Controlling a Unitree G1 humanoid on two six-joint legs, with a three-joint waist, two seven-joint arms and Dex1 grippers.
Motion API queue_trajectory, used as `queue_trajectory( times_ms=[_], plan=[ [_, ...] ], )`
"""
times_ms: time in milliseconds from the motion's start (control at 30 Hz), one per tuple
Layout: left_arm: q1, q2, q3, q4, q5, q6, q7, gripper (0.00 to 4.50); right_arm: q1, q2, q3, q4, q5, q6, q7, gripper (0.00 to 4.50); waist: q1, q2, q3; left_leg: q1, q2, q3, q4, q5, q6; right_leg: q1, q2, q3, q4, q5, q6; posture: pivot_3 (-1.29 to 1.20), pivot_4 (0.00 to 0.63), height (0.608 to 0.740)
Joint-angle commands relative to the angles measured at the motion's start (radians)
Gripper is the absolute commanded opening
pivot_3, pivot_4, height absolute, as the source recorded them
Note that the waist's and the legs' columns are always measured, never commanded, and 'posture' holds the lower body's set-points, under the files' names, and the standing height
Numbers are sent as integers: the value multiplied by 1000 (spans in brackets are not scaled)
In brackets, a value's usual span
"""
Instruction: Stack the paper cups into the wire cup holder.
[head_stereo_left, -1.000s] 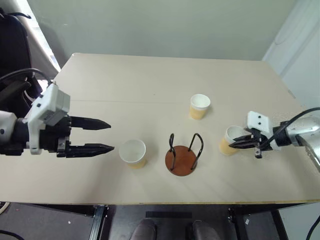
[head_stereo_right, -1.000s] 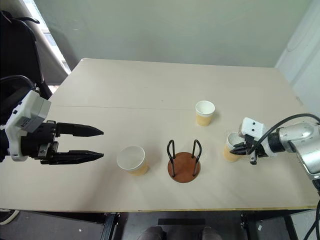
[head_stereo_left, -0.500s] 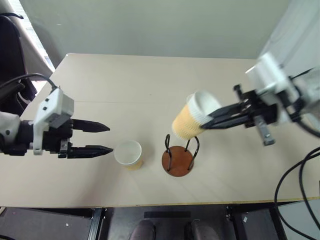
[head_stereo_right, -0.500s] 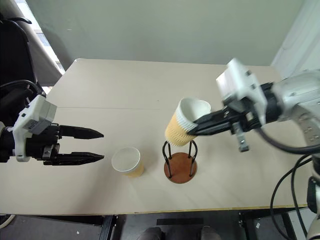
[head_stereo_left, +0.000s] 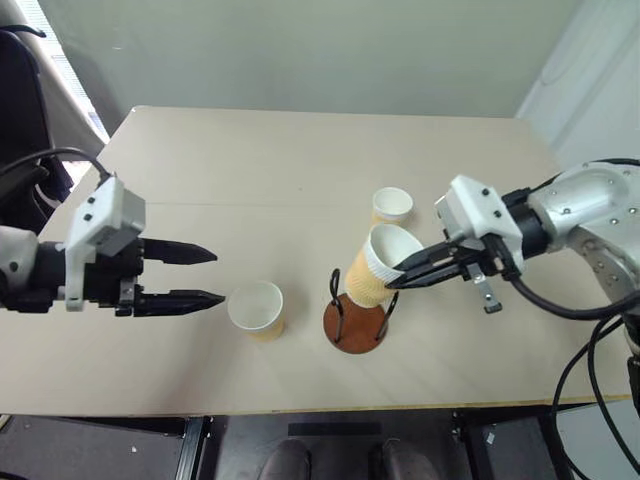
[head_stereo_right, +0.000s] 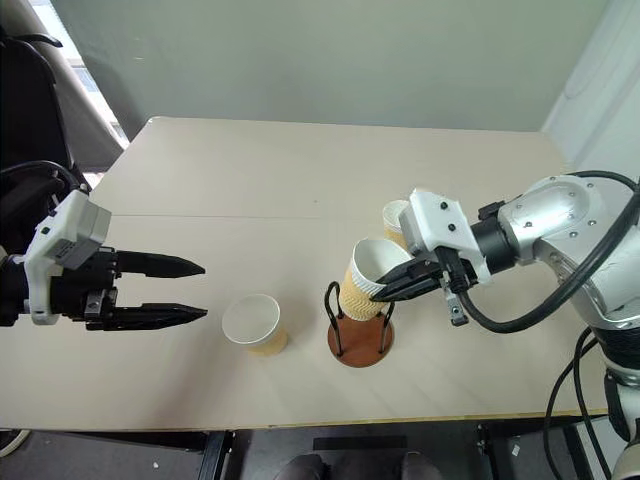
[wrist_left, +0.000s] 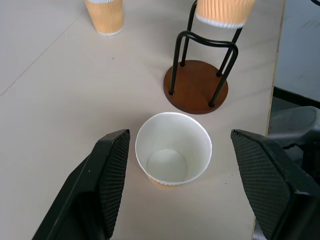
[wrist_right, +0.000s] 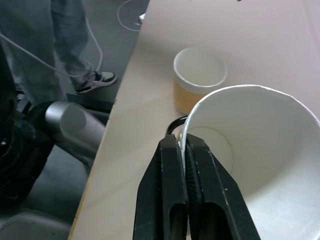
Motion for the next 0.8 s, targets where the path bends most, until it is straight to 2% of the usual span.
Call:
queue_trajectory(
  times_ms=[33,67,167,367,467,567,633,700,800],
  plan=[
    [4,7,50,-26,-11,-1,8,3451,-8,3,4,-16,-11,-3,-2,30,0,0,0,0,0,0,0,0,0,0,0,0,0,0,0,0,150,740],
    [6,5,51,-28,-11,0,10,3451,-6,4,13,-14,-21,-5,-3,30,0,0,0,0,0,0,0,0,0,0,0,0,0,0,0,0,150,740],
    [13,1,58,-35,-15,4,15,3451,-7,4,35,-1,-52,-14,-5,604,0,0,0,0,0,0,0,0,0,0,0,0,0,0,0,0,150,740],
    [20,2,68,-38,-20,9,22,3451,-16,9,25,18,-63,-24,11,2788,0,0,0,0,0,0,0,0,0,0,0,0,0,0,0,0,150,740],
    [19,3,66,-38,-21,9,27,3451,-63,39,-2,130,-92,-48,-26,3924,0,0,0,0,0,0,0,0,0,0,0,0,0,0,0,0,150,740],
    [14,6,58,-33,-21,4,30,3451,-135,88,24,351,-229,-168,-97,3924,-2,0,0,0,0,0,1,0,0,-1,0,0,1,1,-1,0,150,740],
    [6,8,47,-25,-20,-3,31,3451,-215,147,90,611,-402,-342,-195,3924,-3,-1,0,1,1,0,1,0,0,0,0,0,2,1,-2,0,150,740],
    [-7,3,27,-24,-20,-11,37,3451,-295,236,130,888,-499,-461,-249,3924,-5,-1,0,3,1,0,0,0,0,-1,0,0,4,1,-3,0,150,740],
    [-15,-1,17,-30,-27,-10,46,3451,-358,319,133,1133,-568,-594,-268,3924,-3,0,0,3,1,0,-2,0,-1,-3,0,-1,8,0,-6,0,150,740]
  ],
)
